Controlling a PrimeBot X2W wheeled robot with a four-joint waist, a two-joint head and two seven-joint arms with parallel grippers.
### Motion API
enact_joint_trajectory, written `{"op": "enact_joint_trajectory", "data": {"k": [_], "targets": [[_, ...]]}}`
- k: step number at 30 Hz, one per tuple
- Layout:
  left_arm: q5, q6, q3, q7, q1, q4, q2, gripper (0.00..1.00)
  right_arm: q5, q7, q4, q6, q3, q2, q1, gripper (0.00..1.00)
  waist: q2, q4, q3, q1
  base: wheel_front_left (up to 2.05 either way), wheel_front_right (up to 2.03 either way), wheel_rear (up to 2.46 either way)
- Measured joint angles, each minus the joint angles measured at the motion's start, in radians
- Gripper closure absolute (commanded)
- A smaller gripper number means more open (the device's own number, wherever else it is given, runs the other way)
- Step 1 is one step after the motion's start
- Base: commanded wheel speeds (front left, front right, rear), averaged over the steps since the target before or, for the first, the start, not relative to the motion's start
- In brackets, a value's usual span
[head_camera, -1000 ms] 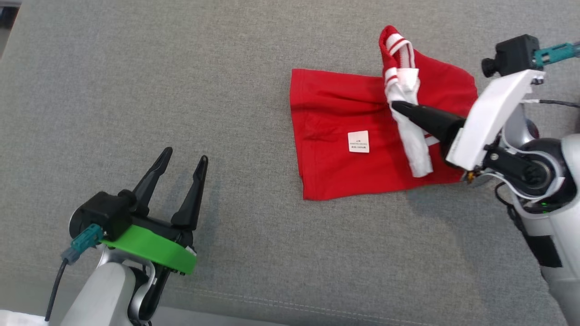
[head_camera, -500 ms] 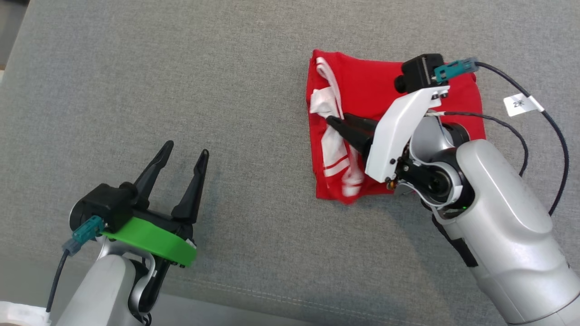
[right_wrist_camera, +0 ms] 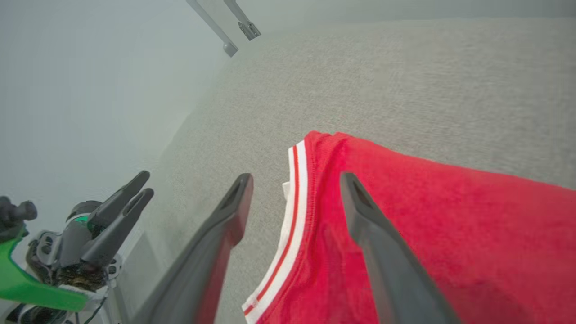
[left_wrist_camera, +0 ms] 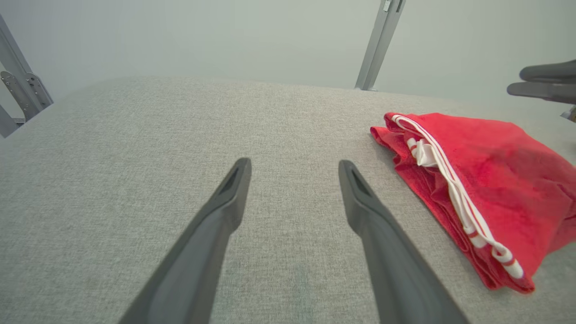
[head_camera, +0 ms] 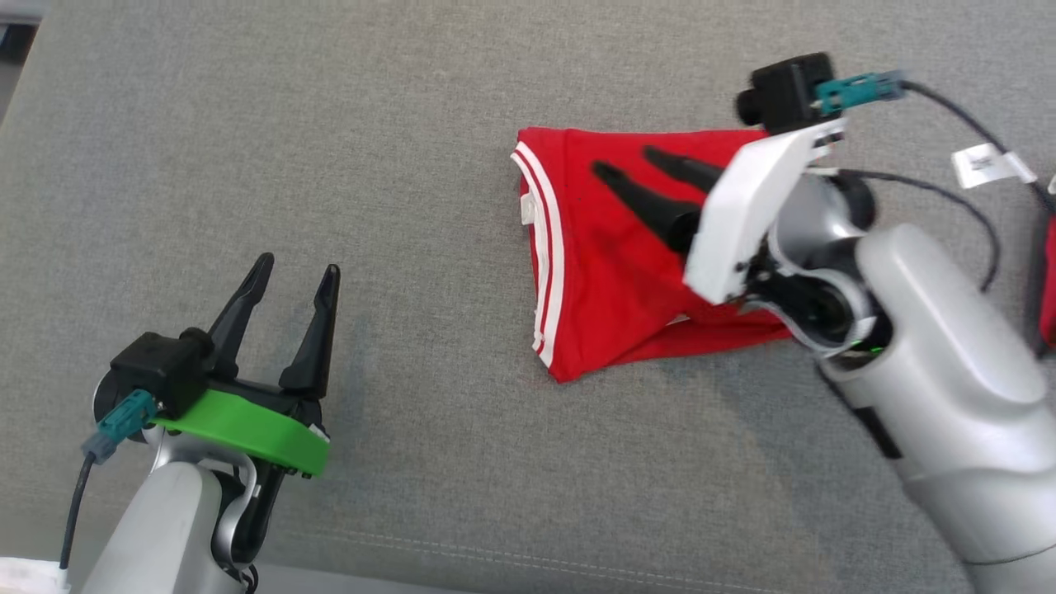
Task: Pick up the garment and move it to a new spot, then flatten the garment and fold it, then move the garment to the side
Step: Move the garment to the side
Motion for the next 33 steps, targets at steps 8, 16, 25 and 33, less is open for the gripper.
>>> {"op": "enact_joint_trajectory", "data": {"k": [8, 16, 25, 33], "targets": [[0.0, -0.001, 0.014, 0.0, 0.011, -0.043, -0.028, 0.0, -0.032, 0.059, 0.087, -0.011, -0.109, -0.272, 0.074, 0.0, 0.0, -0.017, -0.021, 0.0, 0.0, 0.0, 0.0], [0.007, -0.001, 0.011, 0.0, 0.023, -0.044, -0.043, 0.0, 0.03, 0.11, 0.131, -0.01, -0.127, -0.282, 0.137, 0.0, 0.0, 0.003, -0.014, 0.0, 0.0, 0.0, 0.0], [0.01, -0.001, 0.002, 0.0, 0.023, -0.064, -0.069, 0.0, 0.102, 0.148, 0.166, -0.009, -0.157, -0.275, 0.153, 0.0, 0.0, 0.043, -0.006, 0.0, 0.0, 0.0, 0.0], [0.022, -0.009, 0.008, 0.0, 0.023, -0.072, -0.073, 0.0, 0.188, 0.145, 0.199, 0.007, -0.224, -0.234, 0.128, 1.0, 0.0, 0.079, 0.026, 0.0, 0.0, 0.0, 0.0]]}}
